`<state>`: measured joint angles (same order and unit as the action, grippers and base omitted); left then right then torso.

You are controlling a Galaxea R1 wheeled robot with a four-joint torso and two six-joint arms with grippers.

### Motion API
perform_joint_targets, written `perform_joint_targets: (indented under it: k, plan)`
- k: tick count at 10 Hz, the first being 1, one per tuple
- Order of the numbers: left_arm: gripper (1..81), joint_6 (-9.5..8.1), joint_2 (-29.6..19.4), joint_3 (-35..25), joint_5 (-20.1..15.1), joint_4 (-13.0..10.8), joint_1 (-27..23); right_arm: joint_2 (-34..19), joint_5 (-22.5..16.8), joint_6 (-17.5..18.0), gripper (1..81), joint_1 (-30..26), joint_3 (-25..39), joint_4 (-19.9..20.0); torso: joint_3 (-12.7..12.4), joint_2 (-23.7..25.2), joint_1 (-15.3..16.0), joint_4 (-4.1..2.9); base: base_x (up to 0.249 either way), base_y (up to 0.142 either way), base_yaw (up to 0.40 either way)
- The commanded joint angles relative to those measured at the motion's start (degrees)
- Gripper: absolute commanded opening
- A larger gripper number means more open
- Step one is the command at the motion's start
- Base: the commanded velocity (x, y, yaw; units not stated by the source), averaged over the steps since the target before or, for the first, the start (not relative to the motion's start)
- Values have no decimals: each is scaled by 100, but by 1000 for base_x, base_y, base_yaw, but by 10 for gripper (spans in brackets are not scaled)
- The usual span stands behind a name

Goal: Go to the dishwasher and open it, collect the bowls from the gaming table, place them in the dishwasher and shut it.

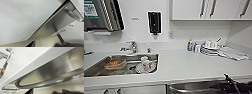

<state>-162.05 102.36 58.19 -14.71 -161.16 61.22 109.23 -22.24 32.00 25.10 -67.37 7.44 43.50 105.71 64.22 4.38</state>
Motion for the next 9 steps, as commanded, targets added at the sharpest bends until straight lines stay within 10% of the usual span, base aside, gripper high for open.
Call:
perform_joint_targets:
  k: [1,9]
  plan:
    - [811,-295,-330,-263,-550,-384,-457,-241,-824,656,811,-1326,103,74,0,0,0,0,0,0,0]
    - [811,-295,-295,-220,-585,-384,-458,1113,-1969,1942,811,-1476,-1093,-357,2,0,0,0,0,0,0]
